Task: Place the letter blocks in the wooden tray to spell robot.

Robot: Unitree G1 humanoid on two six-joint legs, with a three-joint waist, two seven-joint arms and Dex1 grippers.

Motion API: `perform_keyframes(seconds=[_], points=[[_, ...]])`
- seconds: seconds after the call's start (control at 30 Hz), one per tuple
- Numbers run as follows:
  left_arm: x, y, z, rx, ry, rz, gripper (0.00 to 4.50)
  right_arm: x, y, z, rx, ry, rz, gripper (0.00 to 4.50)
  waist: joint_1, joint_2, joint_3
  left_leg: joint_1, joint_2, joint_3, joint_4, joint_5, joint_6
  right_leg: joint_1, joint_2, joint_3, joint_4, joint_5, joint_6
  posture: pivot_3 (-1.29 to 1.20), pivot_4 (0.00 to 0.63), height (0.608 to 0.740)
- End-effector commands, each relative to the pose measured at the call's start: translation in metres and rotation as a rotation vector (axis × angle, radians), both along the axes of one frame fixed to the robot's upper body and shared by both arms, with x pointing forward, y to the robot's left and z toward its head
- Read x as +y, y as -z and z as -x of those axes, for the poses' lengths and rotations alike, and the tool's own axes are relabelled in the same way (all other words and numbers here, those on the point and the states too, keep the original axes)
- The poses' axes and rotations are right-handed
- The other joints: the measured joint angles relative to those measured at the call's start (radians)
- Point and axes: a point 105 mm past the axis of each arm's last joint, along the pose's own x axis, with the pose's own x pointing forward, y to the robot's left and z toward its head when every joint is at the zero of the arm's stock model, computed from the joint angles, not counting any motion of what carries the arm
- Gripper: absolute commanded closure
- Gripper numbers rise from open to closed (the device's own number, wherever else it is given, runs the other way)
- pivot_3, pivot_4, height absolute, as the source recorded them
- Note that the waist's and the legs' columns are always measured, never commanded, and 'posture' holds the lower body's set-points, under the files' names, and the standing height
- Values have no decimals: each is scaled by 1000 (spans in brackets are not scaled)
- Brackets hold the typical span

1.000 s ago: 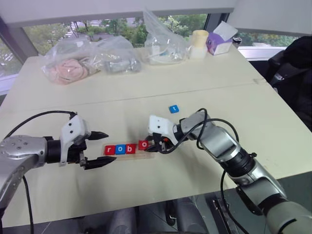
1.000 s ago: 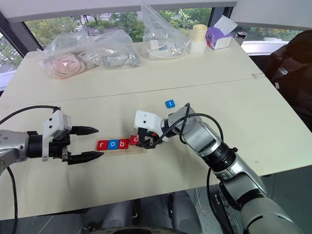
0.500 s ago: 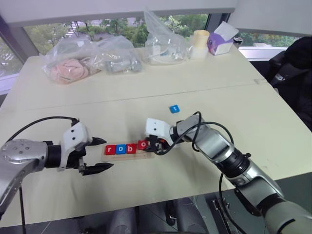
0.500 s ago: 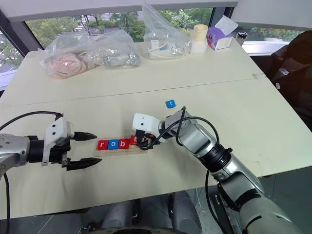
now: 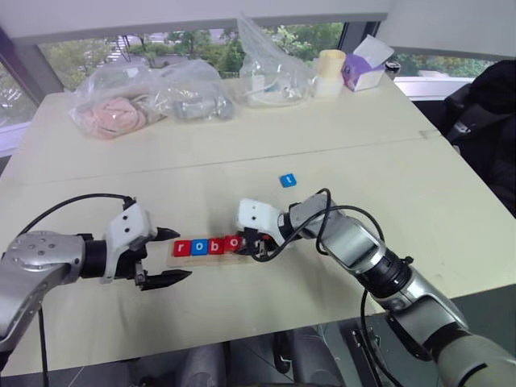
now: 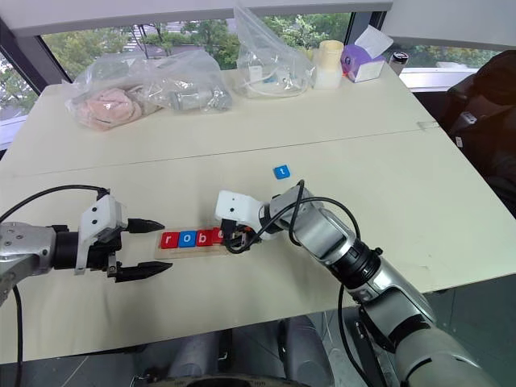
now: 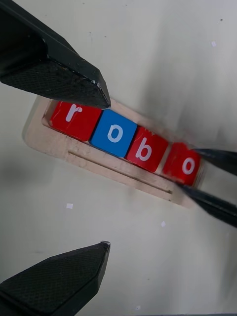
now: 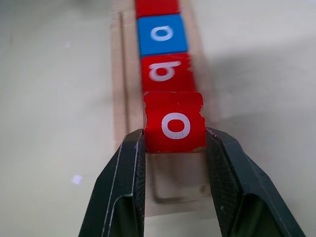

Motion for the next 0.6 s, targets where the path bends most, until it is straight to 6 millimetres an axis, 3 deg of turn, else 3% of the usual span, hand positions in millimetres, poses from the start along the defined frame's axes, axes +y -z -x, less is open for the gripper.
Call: perform_keyframes(seconds=[0.03,0.2,0.27,0.47,0.6], points=[[-1,-4,-3,-36,8,-7,0,9,-10,6,-32,-39,-34,3387,0,0,0,0,0,0,0,0,0,0,0,0,0,0,0,0,150,740],[-2,-4,-4,-39,7,0,0,11,-10,7,-53,-46,-36,864,0,0,0,0,0,0,0,0,0,0,0,0,0,0,0,0,150,740],[-2,-4,-5,-39,4,1,0,11,-15,3,-85,-39,-41,59,0,0,0,0,0,0,0,0,0,0,0,0,0,0,0,0,150,740],[-3,-3,-6,-41,0,7,0,12,-44,-2,-131,-35,-121,59,0,0,0,0,0,0,0,0,0,0,0,0,0,0,0,0,150,740],[-2,-3,-6,-40,-2,9,0,7,-45,4,-147,-63,-118,59,0,0,0,0,0,0,0,0,0,0,0,0,0,0,0,0,150,740]])
